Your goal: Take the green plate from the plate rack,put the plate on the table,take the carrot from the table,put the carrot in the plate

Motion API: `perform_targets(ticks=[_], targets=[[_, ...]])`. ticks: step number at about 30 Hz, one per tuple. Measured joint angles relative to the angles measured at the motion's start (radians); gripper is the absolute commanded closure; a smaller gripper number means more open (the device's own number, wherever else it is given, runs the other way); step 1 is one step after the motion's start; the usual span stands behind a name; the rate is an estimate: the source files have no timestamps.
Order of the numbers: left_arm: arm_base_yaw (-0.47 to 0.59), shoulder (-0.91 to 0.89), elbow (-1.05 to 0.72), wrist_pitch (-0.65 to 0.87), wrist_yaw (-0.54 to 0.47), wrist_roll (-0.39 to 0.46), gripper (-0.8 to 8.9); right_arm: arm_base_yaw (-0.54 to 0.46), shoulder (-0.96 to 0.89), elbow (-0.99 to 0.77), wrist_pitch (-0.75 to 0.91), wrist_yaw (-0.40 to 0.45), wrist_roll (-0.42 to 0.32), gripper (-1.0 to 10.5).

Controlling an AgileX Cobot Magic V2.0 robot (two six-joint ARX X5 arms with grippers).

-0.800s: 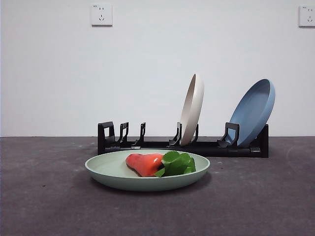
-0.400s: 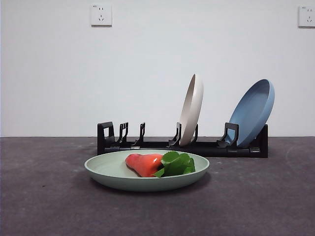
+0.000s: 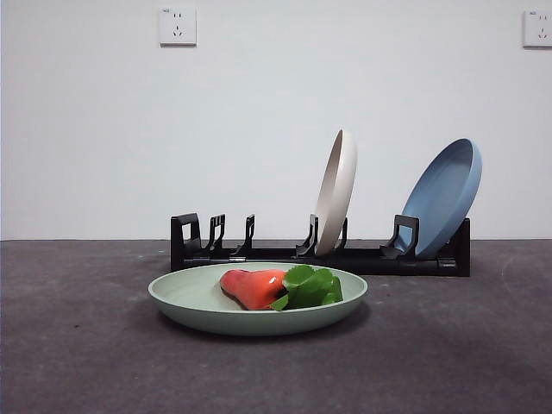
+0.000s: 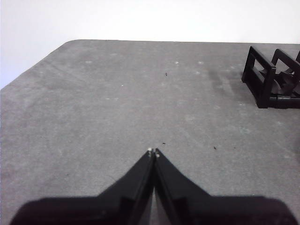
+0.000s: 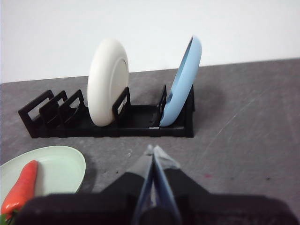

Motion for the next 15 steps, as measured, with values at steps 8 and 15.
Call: perform_targets(ticks=[8,15], targets=[[0.0,0.0,0.0,0.0,0.0,0.0,8.16,-0.002,-0.011,-0.122,0.091,0.051,0.003,9.4],[0.0,0.0,0.0,0.0,0.002,0.0,8.16,-0.002,-0.045,-0.167,0.077,0.052,-0.011,9.4]])
